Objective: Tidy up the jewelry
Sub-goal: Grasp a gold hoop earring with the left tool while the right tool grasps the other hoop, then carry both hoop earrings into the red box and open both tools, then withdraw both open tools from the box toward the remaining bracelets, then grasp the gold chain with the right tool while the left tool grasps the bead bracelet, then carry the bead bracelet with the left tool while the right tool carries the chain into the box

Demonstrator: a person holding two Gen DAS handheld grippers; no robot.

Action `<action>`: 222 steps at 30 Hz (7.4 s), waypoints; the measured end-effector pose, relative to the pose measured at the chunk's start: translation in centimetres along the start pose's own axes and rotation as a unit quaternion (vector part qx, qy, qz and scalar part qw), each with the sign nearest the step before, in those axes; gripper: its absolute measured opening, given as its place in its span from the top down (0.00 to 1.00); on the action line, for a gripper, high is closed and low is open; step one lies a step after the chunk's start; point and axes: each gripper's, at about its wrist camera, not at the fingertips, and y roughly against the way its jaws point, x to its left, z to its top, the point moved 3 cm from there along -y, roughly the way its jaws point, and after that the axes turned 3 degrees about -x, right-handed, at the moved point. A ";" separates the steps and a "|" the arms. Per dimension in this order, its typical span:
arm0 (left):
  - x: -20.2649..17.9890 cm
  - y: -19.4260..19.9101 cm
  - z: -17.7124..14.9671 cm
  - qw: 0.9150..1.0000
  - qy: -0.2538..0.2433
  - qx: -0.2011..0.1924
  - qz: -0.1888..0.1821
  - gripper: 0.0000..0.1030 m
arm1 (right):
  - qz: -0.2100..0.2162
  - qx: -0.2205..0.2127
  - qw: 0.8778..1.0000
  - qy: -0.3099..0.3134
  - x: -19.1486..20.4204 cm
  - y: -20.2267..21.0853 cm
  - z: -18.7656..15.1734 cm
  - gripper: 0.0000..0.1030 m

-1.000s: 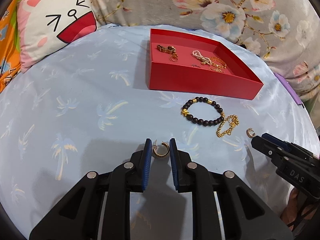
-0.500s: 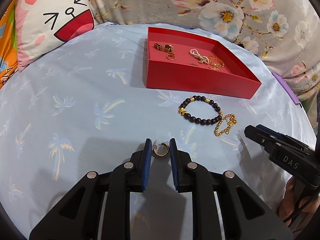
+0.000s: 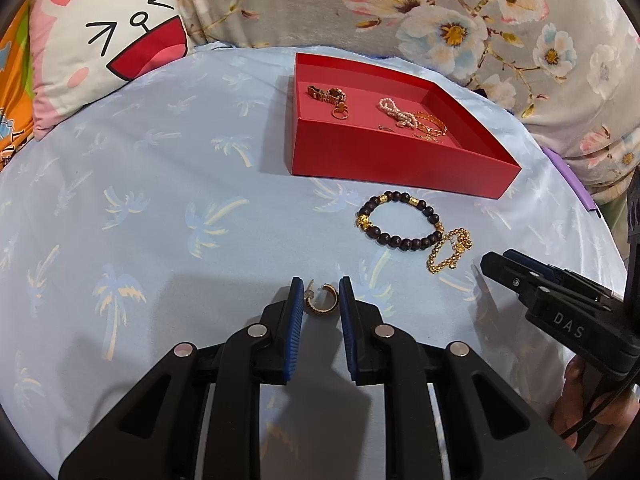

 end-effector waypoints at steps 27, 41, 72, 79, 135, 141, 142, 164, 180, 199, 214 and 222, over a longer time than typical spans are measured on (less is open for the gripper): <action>-2.6 1.3 9.7 0.996 -0.027 -0.080 -0.015 0.83 | 0.041 -0.069 0.997 -0.021 -1.6 2.5 9.4 0.82; -3.7 -8.6 14.5 0.999 -0.038 -0.032 0.002 0.82 | 0.020 -0.015 1.000 -0.006 -1.3 -7.1 12.2 0.82; -0.9 -0.6 8.2 0.997 0.015 -0.077 0.006 0.66 | 0.005 -0.065 0.998 -0.022 -2.6 2.2 4.1 0.65; -1.4 -0.7 4.1 0.999 0.016 -0.044 -0.005 0.66 | 0.022 -0.033 0.999 -0.029 -1.7 2.0 0.9 0.65; -4.2 -4.7 4.5 1.000 -0.001 -0.003 -0.027 0.93 | 0.025 -0.037 0.997 -0.061 -2.5 1.6 0.7 1.00; -4.5 -1.1 6.0 0.998 -0.011 -0.030 -0.045 0.93 | 0.029 -0.068 0.996 -0.039 -1.9 4.5 2.6 1.00; -4.5 -0.6 6.4 0.998 -0.012 -0.033 -0.049 0.93 | 0.029 -0.076 0.996 -0.035 -1.8 5.1 3.1 1.00; -4.4 3.2 9.4 0.996 -0.025 -0.064 -0.054 0.93 | 0.010 0.023 1.000 -0.001 -2.2 0.1 1.7 0.86; -4.7 2.6 9.1 0.996 -0.027 -0.058 -0.057 0.93 | 0.000 -0.009 1.000 0.012 -2.0 1.5 2.6 0.97; -5.7 4.3 12.9 0.993 -0.045 -0.081 -0.071 0.93 | 0.027 -0.109 0.993 0.030 -0.9 8.7 12.2 0.97; -5.6 -1.1 21.0 0.993 -0.049 -0.077 -0.072 0.93 | 0.057 -0.092 0.994 0.032 0.8 2.4 20.4 0.97; -3.8 -6.4 20.6 0.997 -0.034 -0.034 -0.052 0.93 | 0.073 -0.052 0.996 0.027 2.1 -3.9 20.9 0.97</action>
